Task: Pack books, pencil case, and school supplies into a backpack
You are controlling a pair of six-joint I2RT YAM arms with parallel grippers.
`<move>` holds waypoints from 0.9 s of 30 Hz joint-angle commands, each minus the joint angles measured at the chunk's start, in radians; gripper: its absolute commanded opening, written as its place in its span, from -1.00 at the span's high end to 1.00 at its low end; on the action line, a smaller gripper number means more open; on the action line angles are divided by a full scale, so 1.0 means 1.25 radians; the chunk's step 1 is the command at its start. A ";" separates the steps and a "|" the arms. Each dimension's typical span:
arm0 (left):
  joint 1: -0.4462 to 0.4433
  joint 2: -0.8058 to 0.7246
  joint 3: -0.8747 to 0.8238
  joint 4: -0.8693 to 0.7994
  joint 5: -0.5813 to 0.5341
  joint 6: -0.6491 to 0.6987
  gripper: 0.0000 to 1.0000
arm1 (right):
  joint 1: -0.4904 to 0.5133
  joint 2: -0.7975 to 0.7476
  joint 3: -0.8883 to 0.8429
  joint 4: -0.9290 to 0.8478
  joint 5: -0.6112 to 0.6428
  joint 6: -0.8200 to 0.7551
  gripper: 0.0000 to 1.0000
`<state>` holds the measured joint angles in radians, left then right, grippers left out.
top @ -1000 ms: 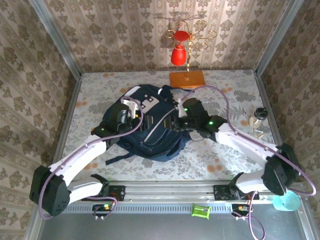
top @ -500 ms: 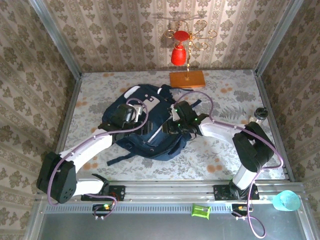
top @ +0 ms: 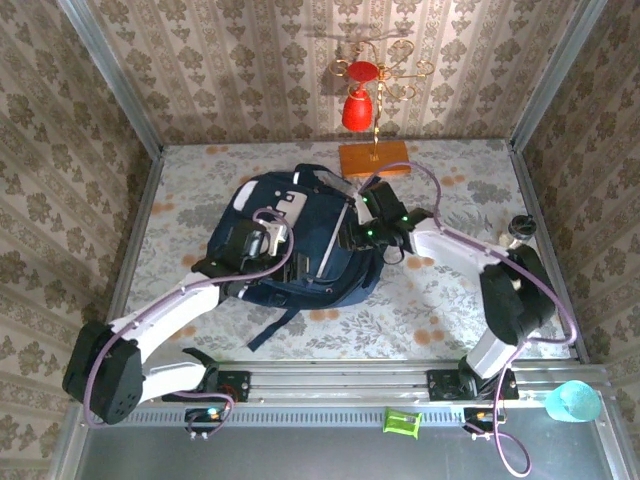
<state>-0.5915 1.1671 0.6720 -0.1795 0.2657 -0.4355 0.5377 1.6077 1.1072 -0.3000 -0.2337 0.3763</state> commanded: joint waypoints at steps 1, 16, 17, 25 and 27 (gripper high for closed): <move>0.009 -0.006 -0.015 0.006 0.011 -0.020 -0.39 | 0.037 -0.115 -0.072 -0.029 0.057 0.021 0.26; 0.023 0.057 -0.019 0.047 0.030 -0.063 -0.01 | 0.328 -0.119 -0.314 0.431 0.199 0.124 0.19; 0.024 0.054 -0.024 0.049 0.033 -0.065 0.05 | 0.347 -0.101 -0.314 0.465 0.215 0.125 0.19; 0.036 0.039 -0.039 0.053 0.054 -0.064 0.44 | 0.380 -0.011 -0.337 0.603 0.303 0.195 0.23; 0.040 0.038 -0.040 0.054 0.062 -0.061 0.57 | 0.383 0.000 -0.345 0.612 0.322 0.219 0.24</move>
<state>-0.5430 1.2285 0.6388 -0.1181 0.2966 -0.5194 1.0138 1.5845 0.6937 0.3706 0.0727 0.5865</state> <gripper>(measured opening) 0.235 0.384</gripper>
